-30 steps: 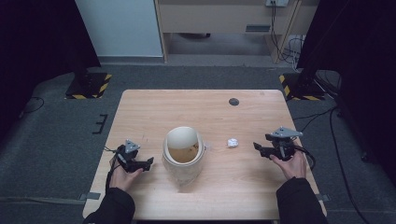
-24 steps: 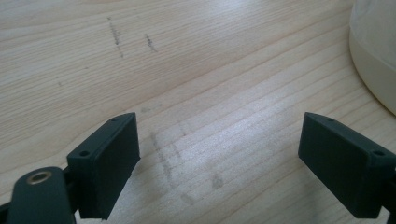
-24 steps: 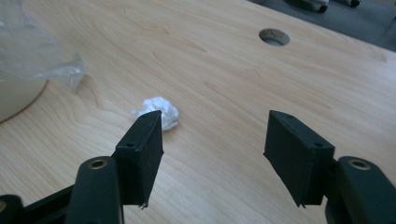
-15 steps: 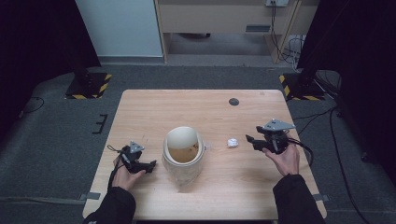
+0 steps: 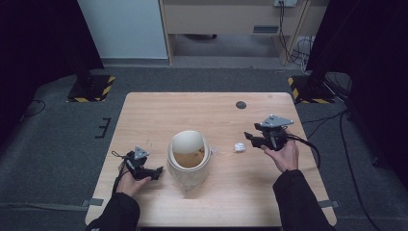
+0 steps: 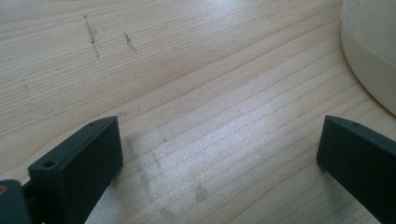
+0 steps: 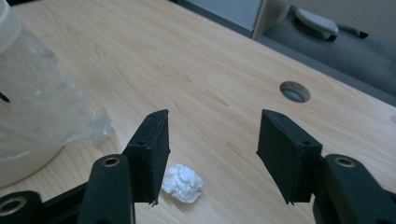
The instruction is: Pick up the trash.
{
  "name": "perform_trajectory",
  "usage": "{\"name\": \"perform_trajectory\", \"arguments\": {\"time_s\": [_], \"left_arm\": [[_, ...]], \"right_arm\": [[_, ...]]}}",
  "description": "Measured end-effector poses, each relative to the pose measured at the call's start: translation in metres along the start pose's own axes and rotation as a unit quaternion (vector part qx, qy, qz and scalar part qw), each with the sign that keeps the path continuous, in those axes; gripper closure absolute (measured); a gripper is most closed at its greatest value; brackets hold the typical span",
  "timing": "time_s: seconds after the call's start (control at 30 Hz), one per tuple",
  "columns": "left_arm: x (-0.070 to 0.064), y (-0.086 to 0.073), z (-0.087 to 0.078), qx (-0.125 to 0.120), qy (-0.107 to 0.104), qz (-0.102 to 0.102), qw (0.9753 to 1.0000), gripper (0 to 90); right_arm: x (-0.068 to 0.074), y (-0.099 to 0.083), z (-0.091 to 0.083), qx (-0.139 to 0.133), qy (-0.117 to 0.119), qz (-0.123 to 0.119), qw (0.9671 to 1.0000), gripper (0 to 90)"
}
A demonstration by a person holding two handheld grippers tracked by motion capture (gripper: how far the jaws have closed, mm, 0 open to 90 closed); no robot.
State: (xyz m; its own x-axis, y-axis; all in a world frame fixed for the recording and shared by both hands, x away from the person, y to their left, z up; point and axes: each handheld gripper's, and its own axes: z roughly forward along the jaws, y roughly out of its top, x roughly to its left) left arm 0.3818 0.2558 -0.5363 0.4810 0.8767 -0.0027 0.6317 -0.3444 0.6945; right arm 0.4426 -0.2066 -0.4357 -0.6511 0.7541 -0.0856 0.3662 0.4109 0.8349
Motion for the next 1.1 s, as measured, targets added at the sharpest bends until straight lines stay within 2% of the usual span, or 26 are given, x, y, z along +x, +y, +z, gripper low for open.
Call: {"name": "perform_trajectory", "arguments": {"time_s": [0.3,0.37,0.57,0.67,1.1], "left_arm": [[0.0,0.0,0.0,-0.001,0.001,0.0,1.0,0.0],[0.0,0.0,0.0,-0.001,0.001,0.0,1.0,0.0],[0.0,0.0,0.0,-0.001,0.001,0.0,1.0,0.0],[0.0,0.0,0.0,-0.001,0.001,0.0,1.0,0.0],[0.0,0.0,0.0,-0.001,0.001,0.0,1.0,0.0]], "right_arm": [[0.003,-0.01,0.023,0.025,0.017,-0.002,0.9995,43.9],[0.006,-0.012,0.027,0.038,0.016,-0.017,0.999,43.6],[0.012,-0.018,0.042,0.063,0.009,-0.029,0.9976,47.9],[0.014,-0.021,0.048,0.076,0.008,-0.033,0.9965,46.8],[0.021,-0.03,0.065,0.129,0.003,-0.022,0.9914,43.3]]}}
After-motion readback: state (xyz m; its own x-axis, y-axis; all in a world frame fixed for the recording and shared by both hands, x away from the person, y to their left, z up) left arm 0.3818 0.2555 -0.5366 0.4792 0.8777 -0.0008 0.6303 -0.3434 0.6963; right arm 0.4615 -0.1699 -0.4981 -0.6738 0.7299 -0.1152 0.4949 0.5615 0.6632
